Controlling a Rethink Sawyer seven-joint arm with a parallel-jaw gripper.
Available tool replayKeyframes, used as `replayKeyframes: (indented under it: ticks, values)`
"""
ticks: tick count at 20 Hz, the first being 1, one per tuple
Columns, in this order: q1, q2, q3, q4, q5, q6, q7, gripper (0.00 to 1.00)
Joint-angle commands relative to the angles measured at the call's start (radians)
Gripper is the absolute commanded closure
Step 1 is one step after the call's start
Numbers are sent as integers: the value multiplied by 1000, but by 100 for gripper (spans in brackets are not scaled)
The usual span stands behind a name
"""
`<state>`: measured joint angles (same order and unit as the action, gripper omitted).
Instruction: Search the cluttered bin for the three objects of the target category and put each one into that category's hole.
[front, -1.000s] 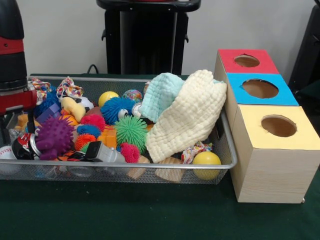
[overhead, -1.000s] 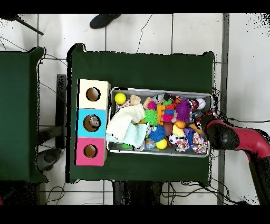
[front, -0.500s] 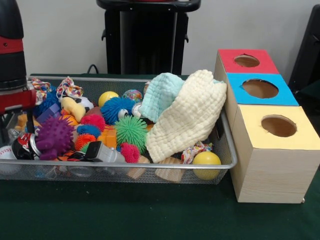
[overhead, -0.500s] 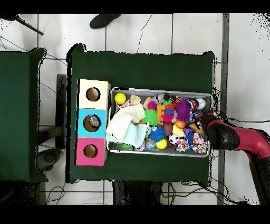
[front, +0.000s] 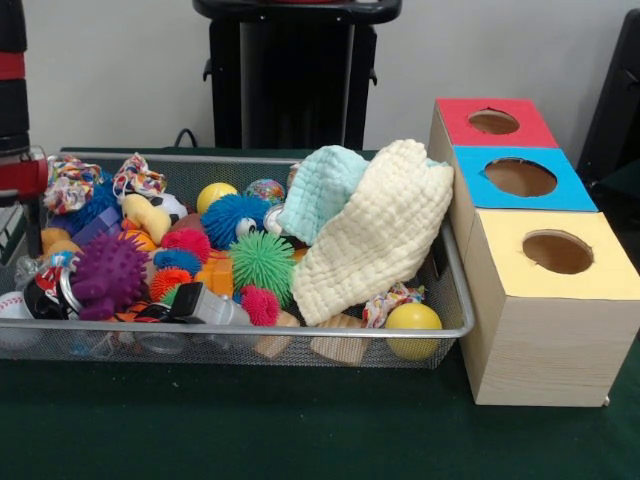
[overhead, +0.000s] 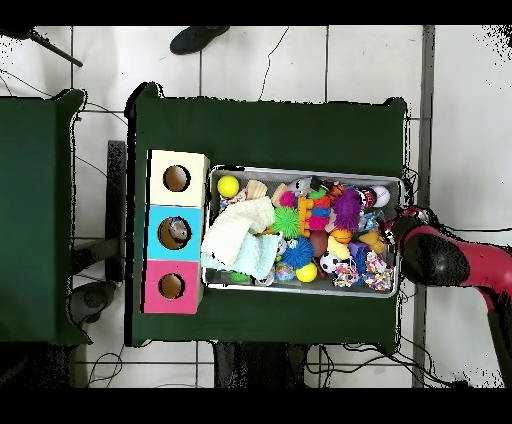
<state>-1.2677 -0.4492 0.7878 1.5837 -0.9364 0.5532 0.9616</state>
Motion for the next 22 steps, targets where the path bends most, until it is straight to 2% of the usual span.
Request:
replayKeyframes:
  ticks: [1,5,13,22]
  values:
    - [-16,-47,46,48,36,137,-305,0]
    - [-8,-41,43,57,17,132,-343,0]
    - [40,-72,14,106,-1,93,-232,0]
    - [56,-76,-3,125,-12,69,-194,0]
